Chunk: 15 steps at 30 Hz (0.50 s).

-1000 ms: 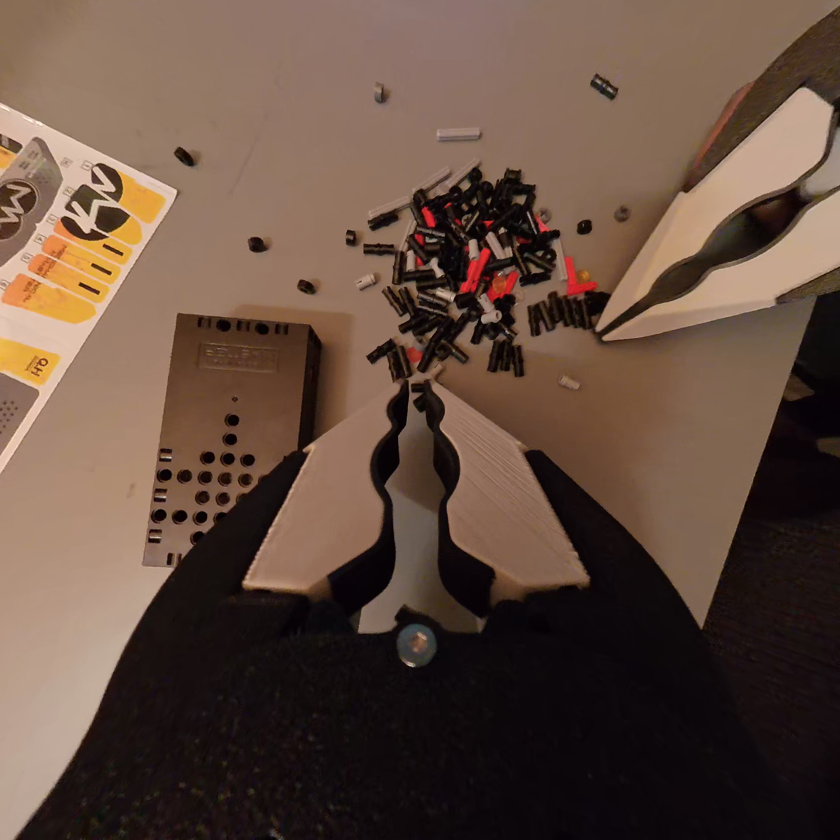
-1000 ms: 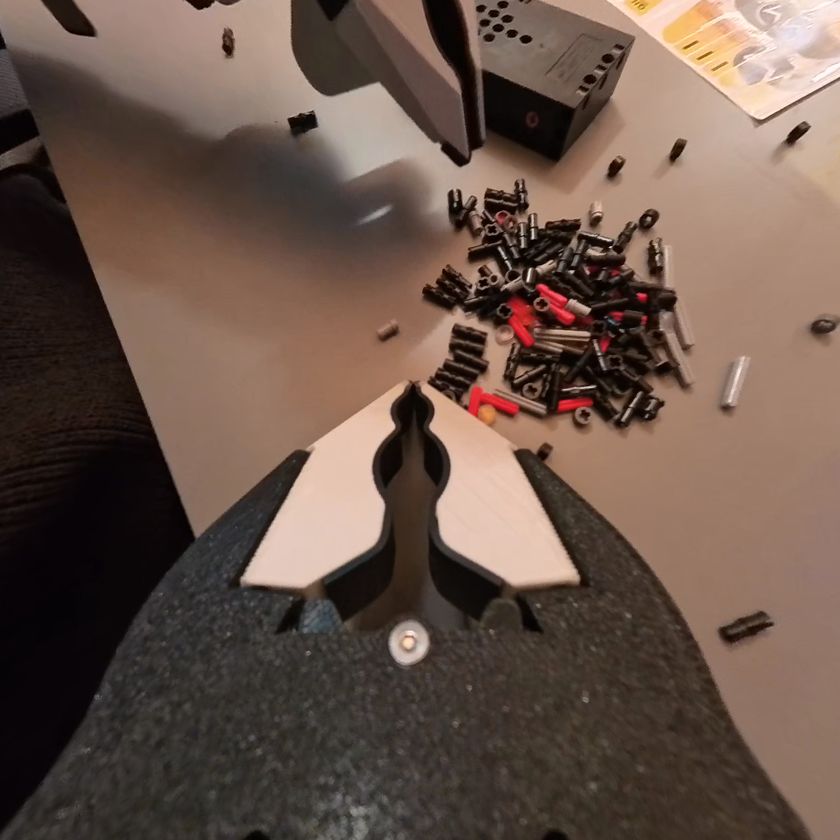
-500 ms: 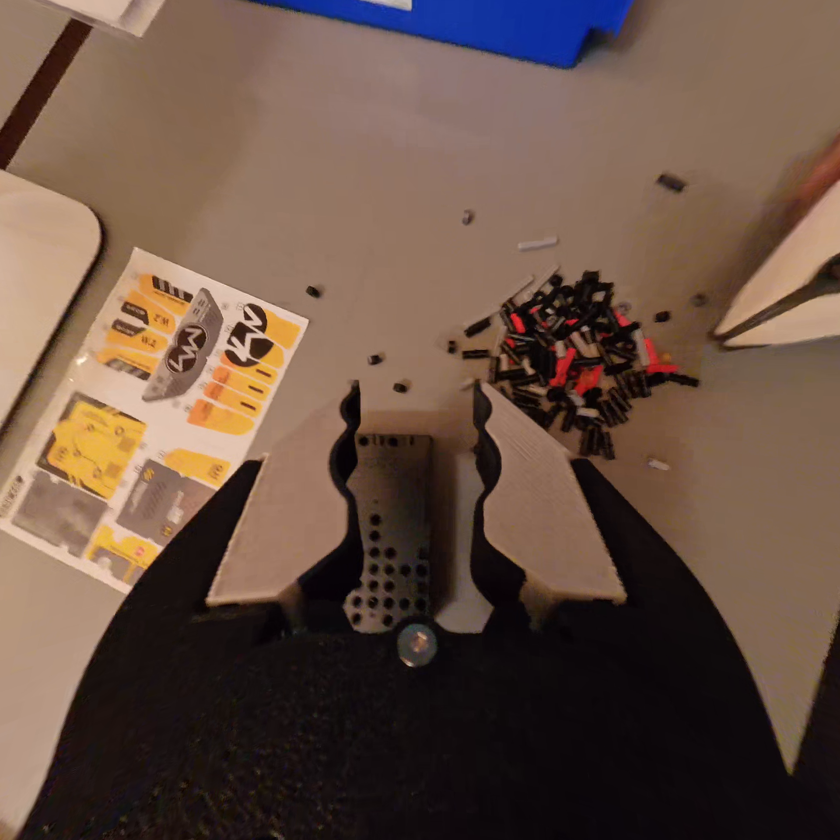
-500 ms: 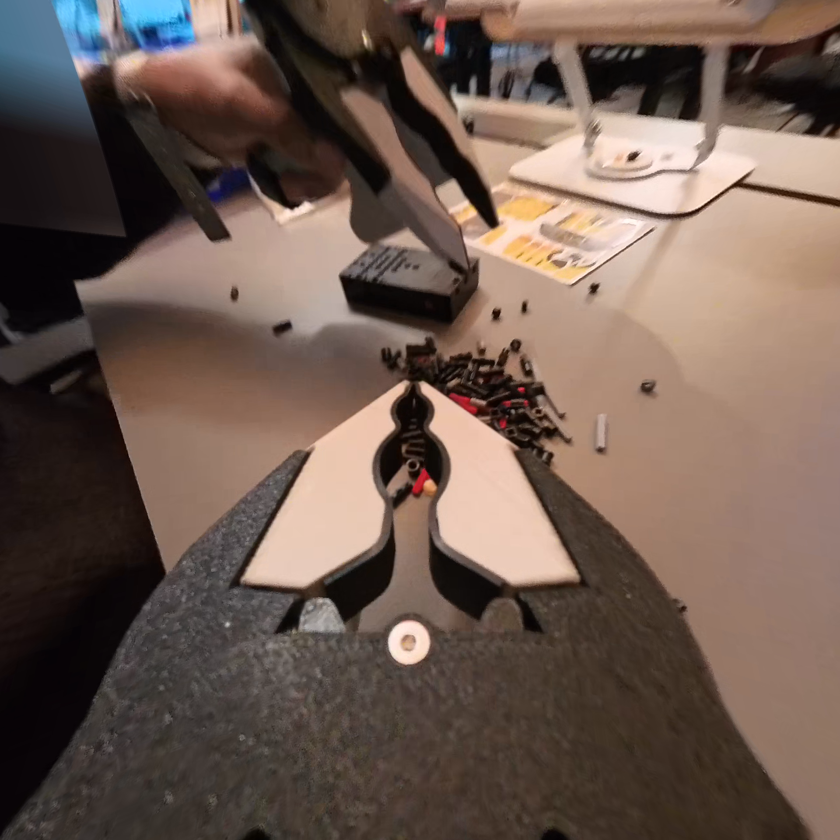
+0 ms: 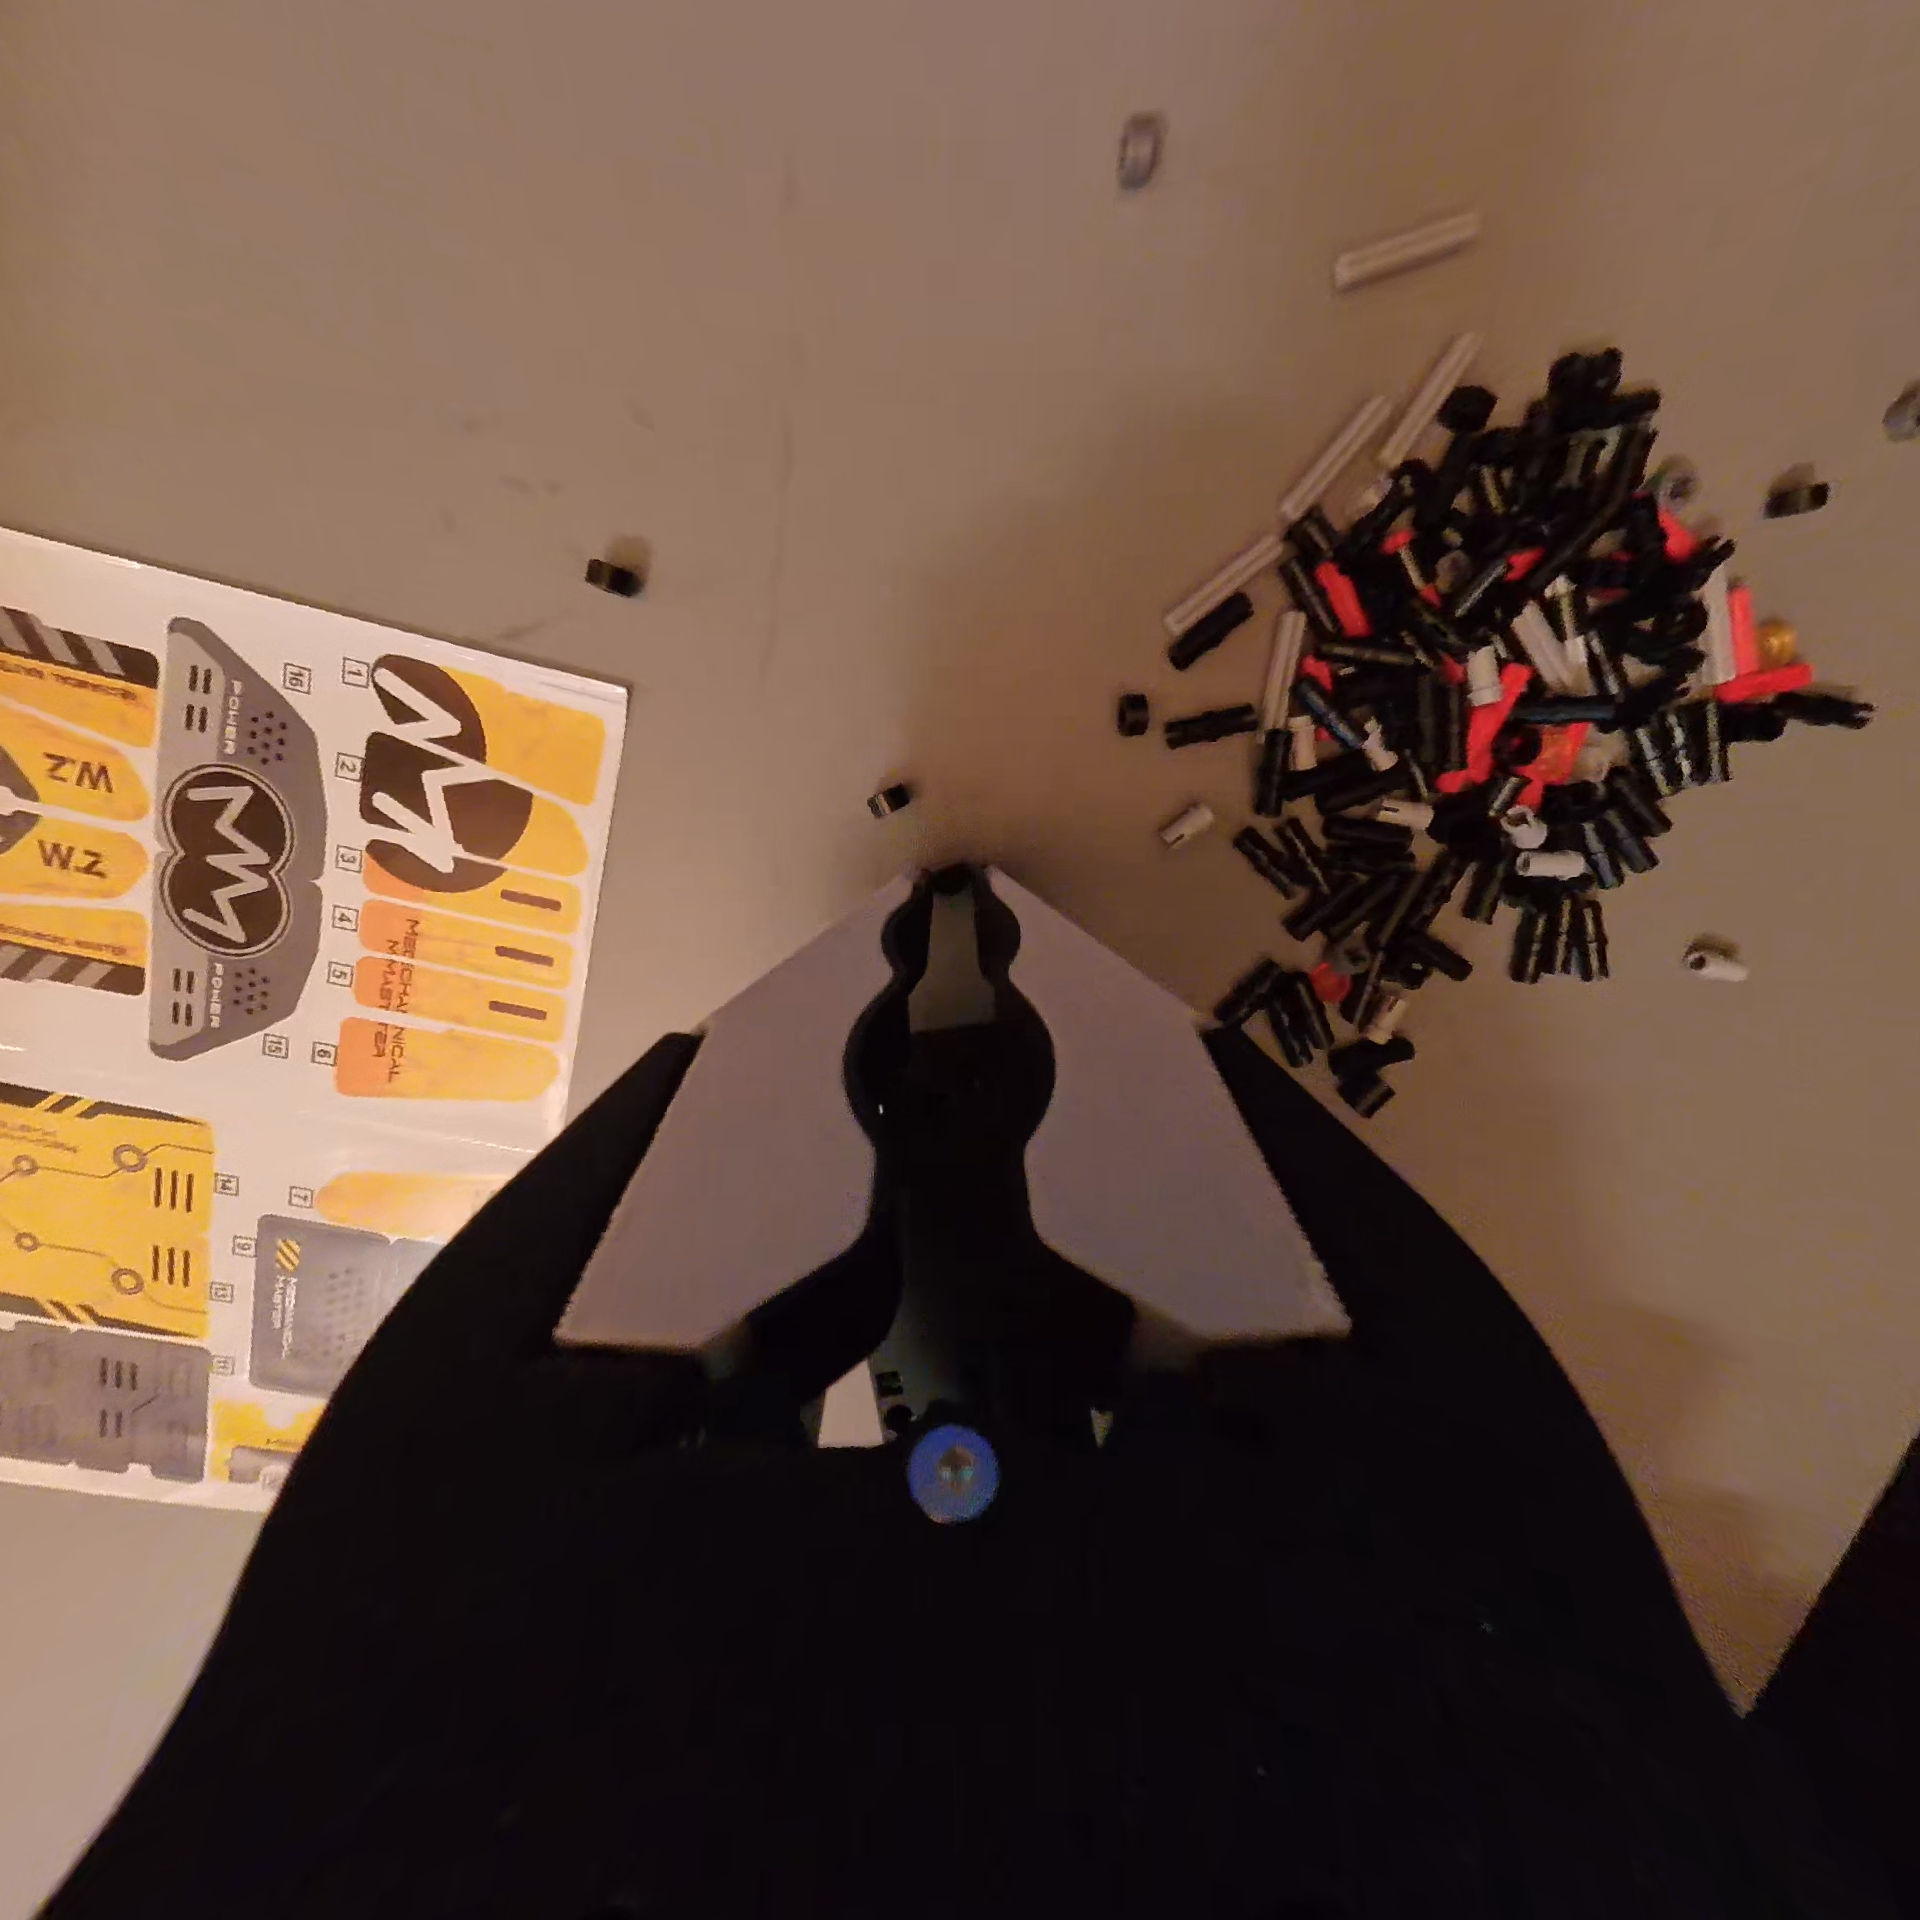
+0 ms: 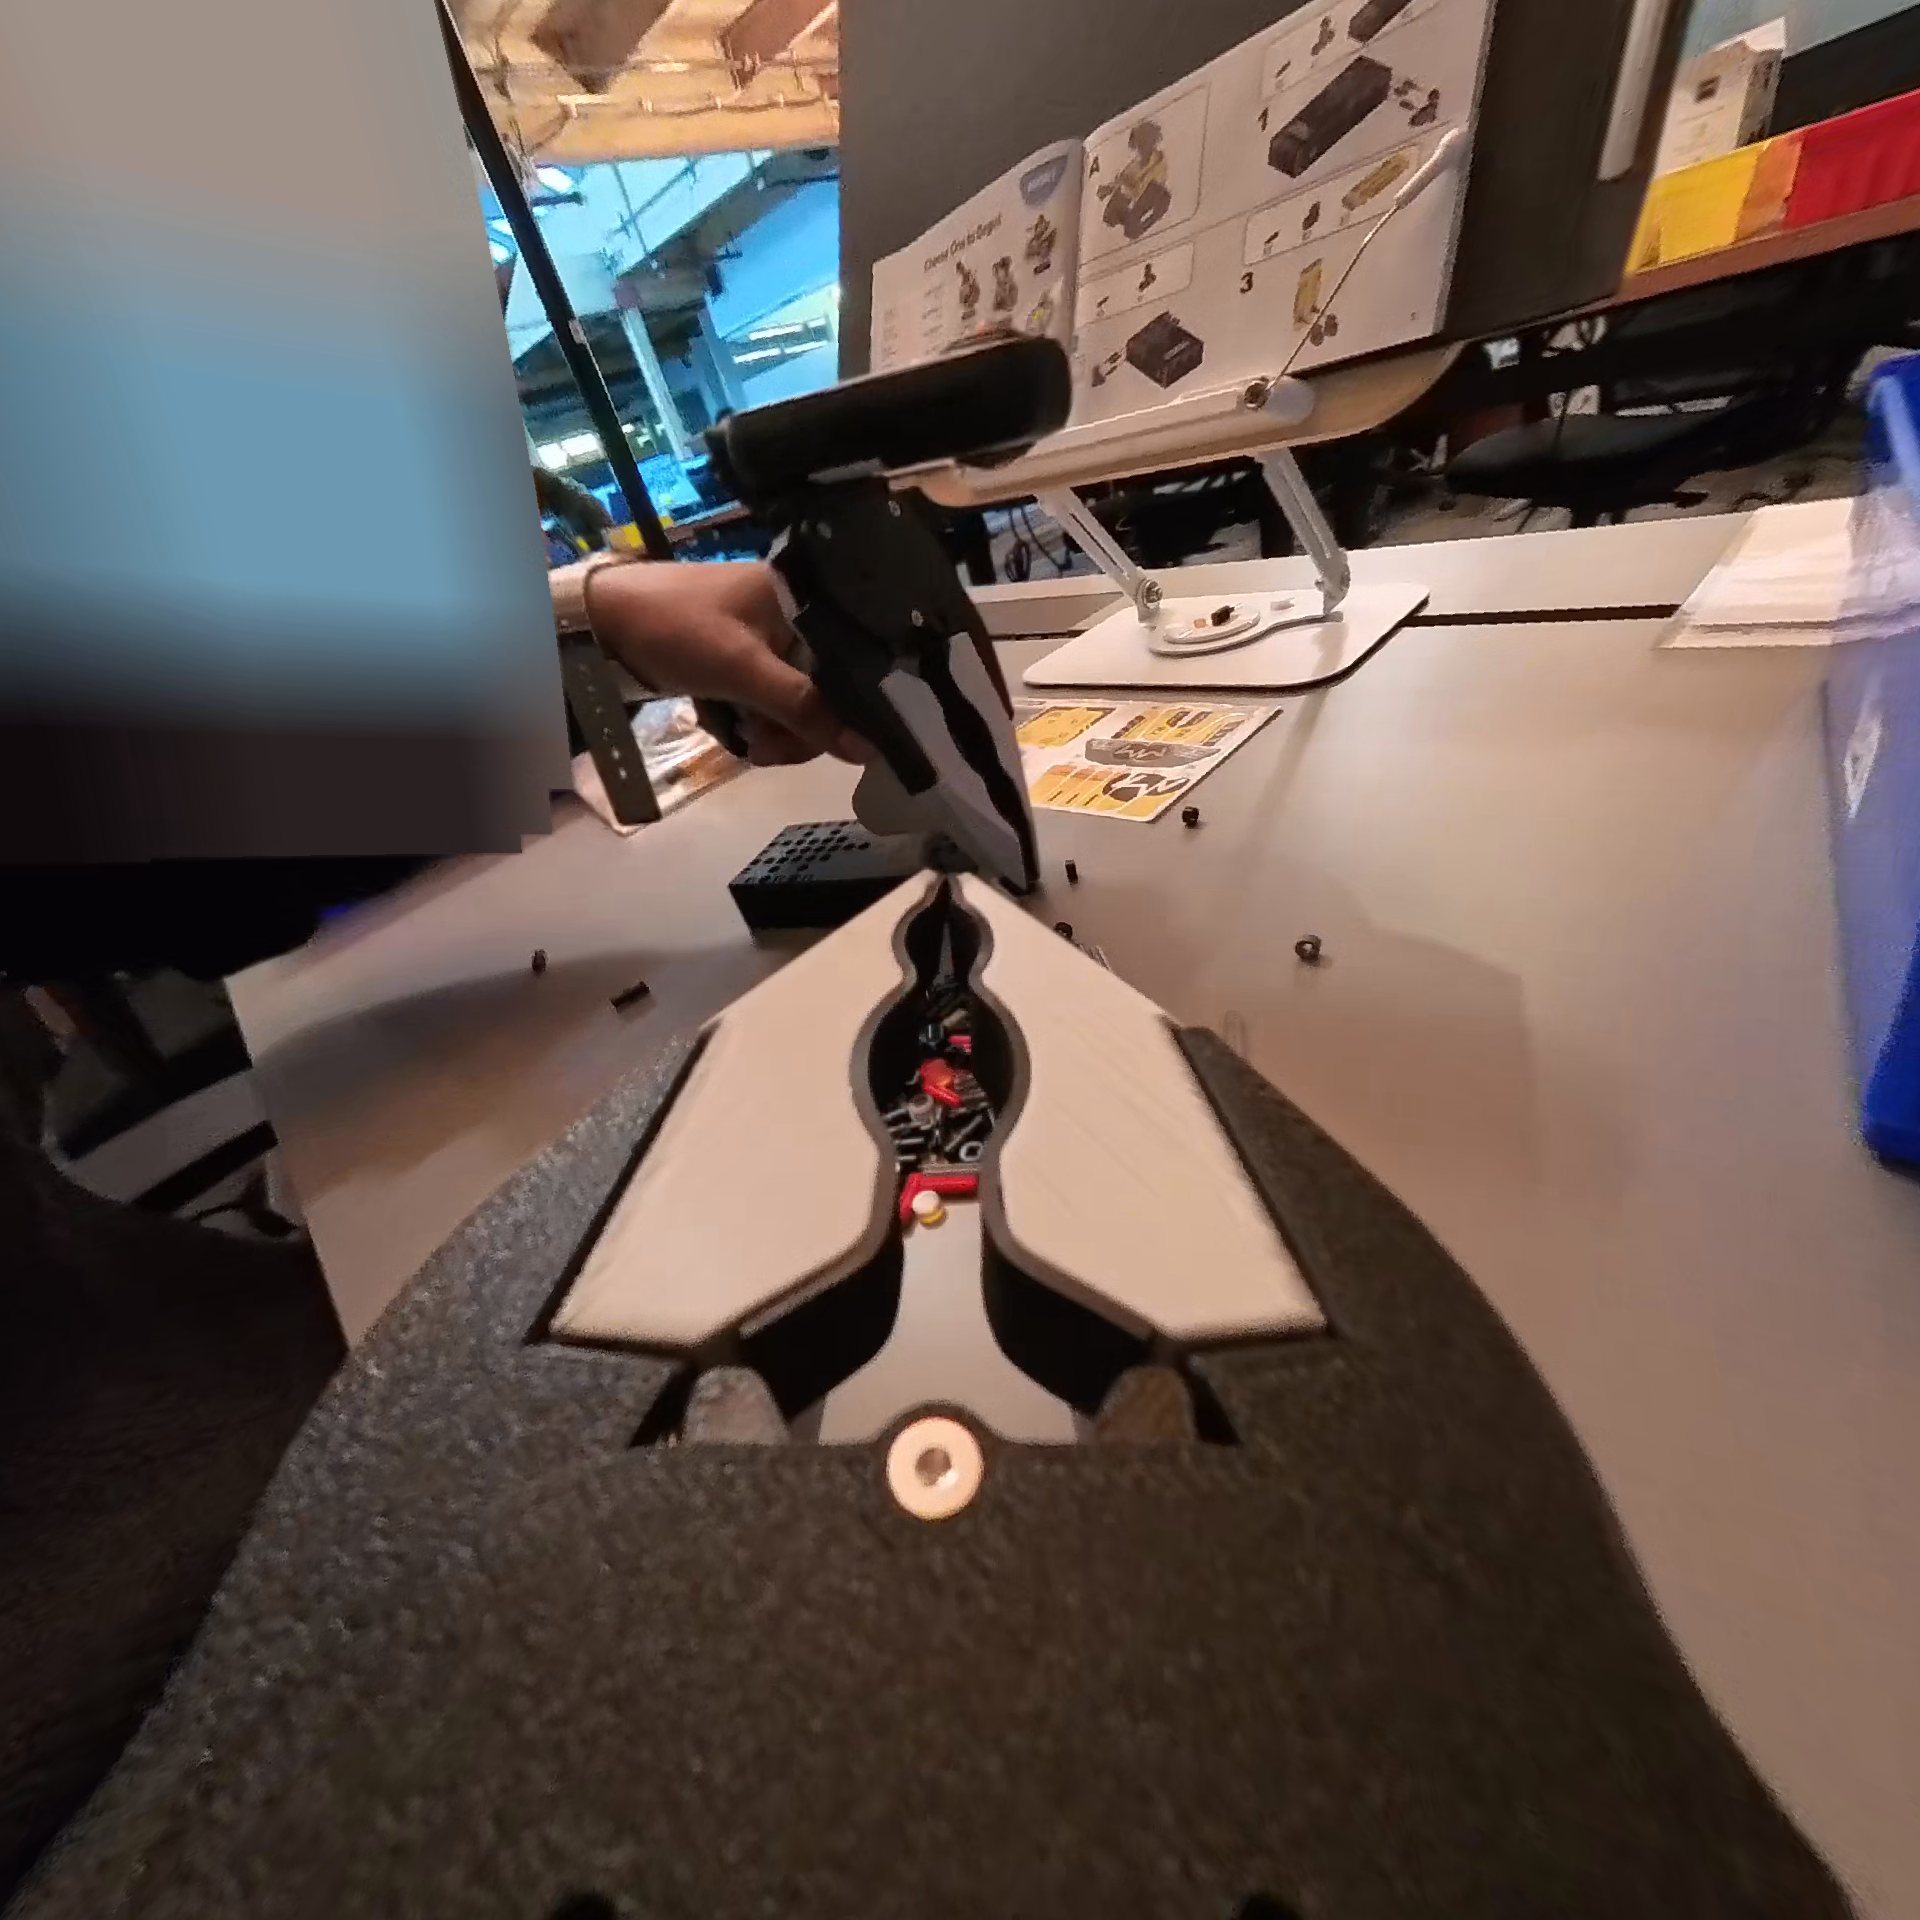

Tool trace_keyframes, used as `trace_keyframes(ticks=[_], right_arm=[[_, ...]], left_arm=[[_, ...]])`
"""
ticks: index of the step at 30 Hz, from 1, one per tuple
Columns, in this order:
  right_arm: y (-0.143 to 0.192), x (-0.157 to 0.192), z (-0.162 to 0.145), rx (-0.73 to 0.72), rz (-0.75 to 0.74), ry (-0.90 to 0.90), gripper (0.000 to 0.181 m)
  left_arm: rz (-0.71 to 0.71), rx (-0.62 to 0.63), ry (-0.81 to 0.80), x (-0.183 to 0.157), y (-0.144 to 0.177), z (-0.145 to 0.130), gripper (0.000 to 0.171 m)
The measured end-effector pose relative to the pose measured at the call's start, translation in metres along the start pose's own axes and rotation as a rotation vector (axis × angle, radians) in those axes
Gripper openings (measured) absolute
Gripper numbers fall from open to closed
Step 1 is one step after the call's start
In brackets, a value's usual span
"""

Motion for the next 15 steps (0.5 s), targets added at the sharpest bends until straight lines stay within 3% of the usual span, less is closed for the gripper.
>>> trace_keyframes(ticks=[7, 15], right_arm=[[0.003, 0.001, 0.003, -0.032, 0.007, 0.009, 0.0], [0.004, 0.0, 0.004, -0.046, 0.004, 0.003, 0.0]], left_arm=[[0.037, -0.047, -0.058, -0.009, 0.007, 0.007, 0.007], [-0.093, -0.105, -0.137, -0.066, 0.002, 0.02, 0.007]])
Point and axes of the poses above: each gripper's, where its closed fingertips meet, y back along the fingers, z out of its top, x = y × z across the jaws, the point moved 6 cm from there along y, back along the fingers, and after that the axes turned 13 degrees about -x, right-handed, at the moved point
